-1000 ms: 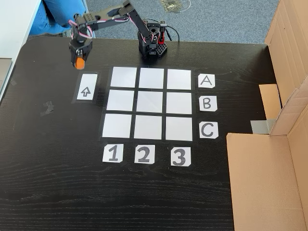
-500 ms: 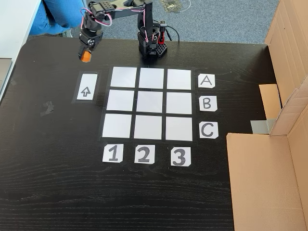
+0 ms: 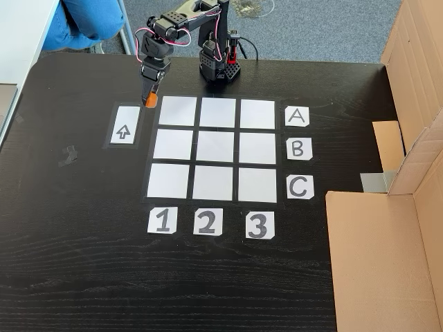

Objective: Pick up the round, orange token and place it in the grid on square B1.

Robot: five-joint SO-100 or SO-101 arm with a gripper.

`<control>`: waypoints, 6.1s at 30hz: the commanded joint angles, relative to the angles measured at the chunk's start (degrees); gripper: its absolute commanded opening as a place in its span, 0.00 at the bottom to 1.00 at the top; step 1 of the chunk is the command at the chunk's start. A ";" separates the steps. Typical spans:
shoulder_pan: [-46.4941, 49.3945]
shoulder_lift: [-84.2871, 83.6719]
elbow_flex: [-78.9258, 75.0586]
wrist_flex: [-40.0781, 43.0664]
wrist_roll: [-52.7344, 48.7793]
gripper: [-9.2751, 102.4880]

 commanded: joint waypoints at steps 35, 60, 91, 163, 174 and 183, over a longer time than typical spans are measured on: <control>-10.55 -27.07 -5.62 -6.77 0.09 0.08; -11.43 -31.38 -3.69 -6.86 0.44 0.56; 32.17 26.81 13.10 -29.97 9.32 0.91; 65.21 91.41 83.32 -23.64 20.30 0.08; 65.21 91.41 83.32 -23.64 20.30 0.08; 65.21 91.41 83.32 -23.64 20.30 0.08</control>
